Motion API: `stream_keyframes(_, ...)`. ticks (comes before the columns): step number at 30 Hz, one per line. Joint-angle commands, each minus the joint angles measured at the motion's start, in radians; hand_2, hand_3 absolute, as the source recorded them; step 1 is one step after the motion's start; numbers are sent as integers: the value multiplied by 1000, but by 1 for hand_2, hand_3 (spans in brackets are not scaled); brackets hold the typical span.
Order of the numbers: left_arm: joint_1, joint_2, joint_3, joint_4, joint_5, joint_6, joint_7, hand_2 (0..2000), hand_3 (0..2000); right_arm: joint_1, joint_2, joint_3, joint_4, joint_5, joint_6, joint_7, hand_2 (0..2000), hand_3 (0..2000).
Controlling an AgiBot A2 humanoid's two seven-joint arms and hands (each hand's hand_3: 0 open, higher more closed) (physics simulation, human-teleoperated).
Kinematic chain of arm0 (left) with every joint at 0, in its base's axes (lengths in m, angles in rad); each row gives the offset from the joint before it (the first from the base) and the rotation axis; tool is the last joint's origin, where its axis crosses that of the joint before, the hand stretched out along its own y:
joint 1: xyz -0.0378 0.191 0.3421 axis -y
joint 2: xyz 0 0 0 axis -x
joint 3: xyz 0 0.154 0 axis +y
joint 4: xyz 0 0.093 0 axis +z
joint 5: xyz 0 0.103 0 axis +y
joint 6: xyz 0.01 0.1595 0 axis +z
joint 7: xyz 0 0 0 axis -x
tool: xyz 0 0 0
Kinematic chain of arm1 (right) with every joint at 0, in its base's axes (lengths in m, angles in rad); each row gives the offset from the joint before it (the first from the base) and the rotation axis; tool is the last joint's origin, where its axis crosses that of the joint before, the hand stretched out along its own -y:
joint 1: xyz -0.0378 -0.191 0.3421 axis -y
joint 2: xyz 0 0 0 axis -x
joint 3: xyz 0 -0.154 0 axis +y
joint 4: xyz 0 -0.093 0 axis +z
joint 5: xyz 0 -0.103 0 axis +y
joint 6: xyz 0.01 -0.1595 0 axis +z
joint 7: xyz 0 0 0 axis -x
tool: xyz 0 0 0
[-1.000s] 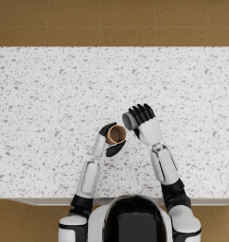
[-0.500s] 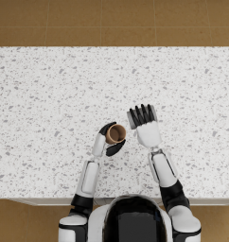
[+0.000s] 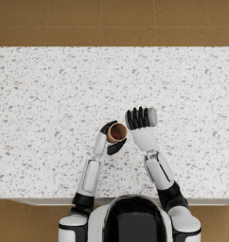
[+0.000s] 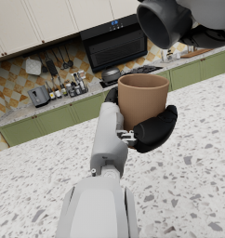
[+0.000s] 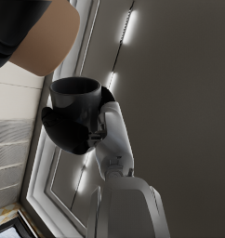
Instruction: Pick up two cups and pour the berry on the right into the cup on the left
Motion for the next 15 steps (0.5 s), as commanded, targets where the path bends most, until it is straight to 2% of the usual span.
stream_keyframes(1, 12, 5, 2, -5, 0, 0, 0, 2000, 1280, 12, -12, -11, 11, 4, 0, 0, 2000, 1280)
stream_keyframes(15, -25, -5, -6, -20, 0, 0, 0, 2000, 1280, -16, -5, -13, 10, 15, -1, 0, 2000, 1280)
